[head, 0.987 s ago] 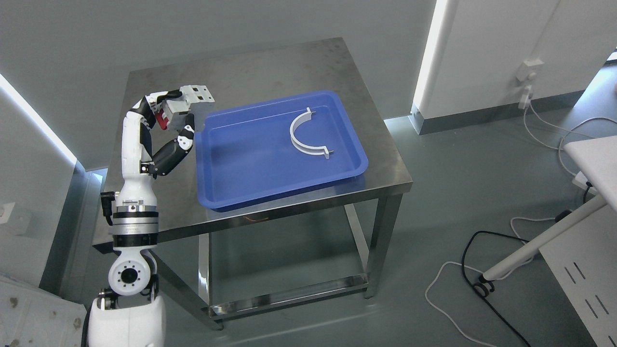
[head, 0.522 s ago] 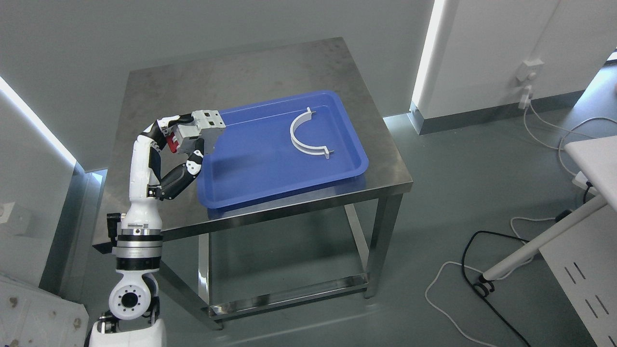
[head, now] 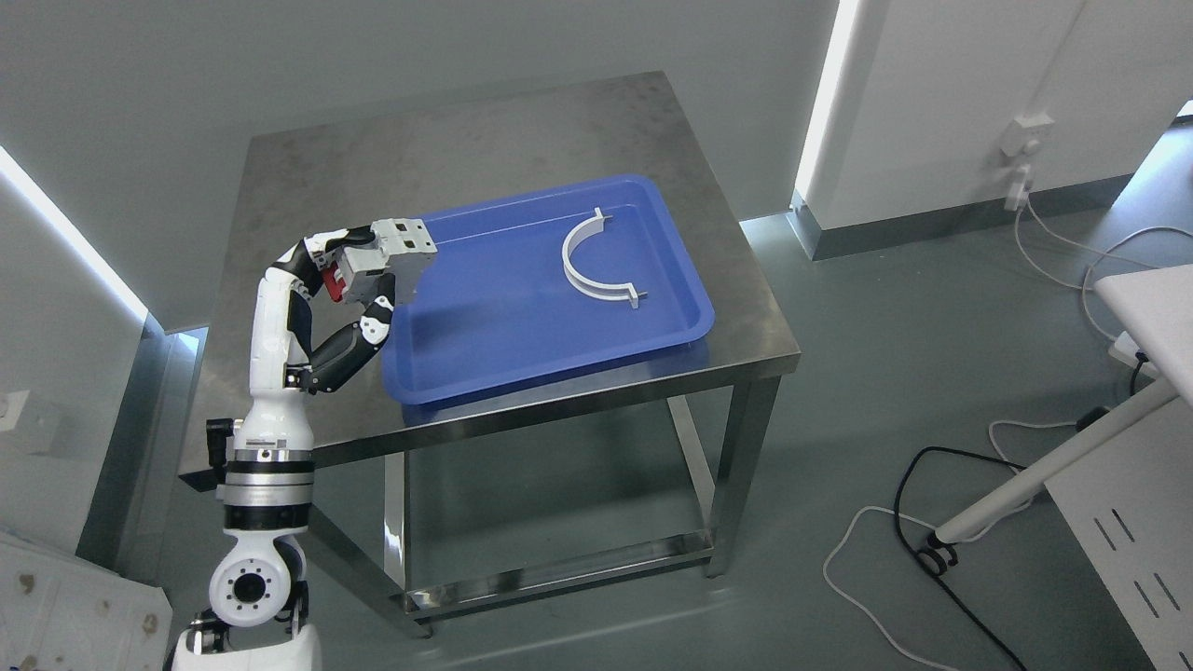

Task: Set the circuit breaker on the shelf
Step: 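Hold the circuit breaker raised in the left hand, then carry the circuit breaker in the left hand toward the blue bin shelf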

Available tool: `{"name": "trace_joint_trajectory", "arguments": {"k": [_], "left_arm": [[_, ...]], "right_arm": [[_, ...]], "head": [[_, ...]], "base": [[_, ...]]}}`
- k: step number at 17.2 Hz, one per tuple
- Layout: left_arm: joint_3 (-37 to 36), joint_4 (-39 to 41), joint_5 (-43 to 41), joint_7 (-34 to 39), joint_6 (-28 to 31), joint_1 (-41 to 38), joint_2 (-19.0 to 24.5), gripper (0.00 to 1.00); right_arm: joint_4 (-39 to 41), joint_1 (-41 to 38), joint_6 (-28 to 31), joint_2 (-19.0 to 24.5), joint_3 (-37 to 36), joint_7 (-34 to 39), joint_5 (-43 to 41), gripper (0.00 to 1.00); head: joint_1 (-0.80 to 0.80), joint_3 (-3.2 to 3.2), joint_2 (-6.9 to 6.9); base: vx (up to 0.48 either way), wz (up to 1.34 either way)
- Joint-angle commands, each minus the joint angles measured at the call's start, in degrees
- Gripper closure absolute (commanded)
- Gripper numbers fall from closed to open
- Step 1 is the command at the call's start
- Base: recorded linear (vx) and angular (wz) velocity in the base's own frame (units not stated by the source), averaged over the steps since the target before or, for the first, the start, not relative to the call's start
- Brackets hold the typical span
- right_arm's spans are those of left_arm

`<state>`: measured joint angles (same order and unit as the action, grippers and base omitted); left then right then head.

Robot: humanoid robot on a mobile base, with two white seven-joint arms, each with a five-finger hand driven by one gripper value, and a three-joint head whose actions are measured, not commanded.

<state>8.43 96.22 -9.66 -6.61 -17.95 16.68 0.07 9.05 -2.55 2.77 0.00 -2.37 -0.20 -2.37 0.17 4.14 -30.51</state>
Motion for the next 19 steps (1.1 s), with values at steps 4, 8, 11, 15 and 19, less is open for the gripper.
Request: {"name": "trace_joint_trajectory", "arguments": {"k": [4,8,11,15,19], "left_arm": [[-0.2,0.8,0.2,0.0,0.5,-0.2,0.9,0.8],[-0.2,0.7,1.1,0.0,0.5,-0.2,0.9,0.8],[-0.2,0.7,1.4,-0.1,0.6,-0.2,0.9,0.8],[-0.2,0.6,1.5,-0.1,0.6,-0.4,0.9,0.8],[-0.3,0.6,1.8,-0.1,0.5,-0.9,0.9,0.8]], "right_arm": [[0.0,0.0,0.0,-1.0,0.0,0.0,0.0,0.0],[0.0,0.0,0.0,-1.0,0.0,0.0,0.0,0.0],[0.0,0.0,0.0,-1.0,0.0,0.0,0.0,0.0],[0.0,0.0,0.0,-1.0,0.0,0.0,0.0,0.0],[0.0,0.0,0.0,-1.0,0.0,0.0,0.0,0.0]], "head": [[0.0,0.0,0.0],[0.0,0.0,0.0],[0.0,0.0,0.0],[0.0,0.0,0.0],[0.0,0.0,0.0]], "base": [[0.002,0.0],[-0.001,-0.01],[-0.032,0.0],[-0.068,-0.02],[-0.153,0.08]]}}
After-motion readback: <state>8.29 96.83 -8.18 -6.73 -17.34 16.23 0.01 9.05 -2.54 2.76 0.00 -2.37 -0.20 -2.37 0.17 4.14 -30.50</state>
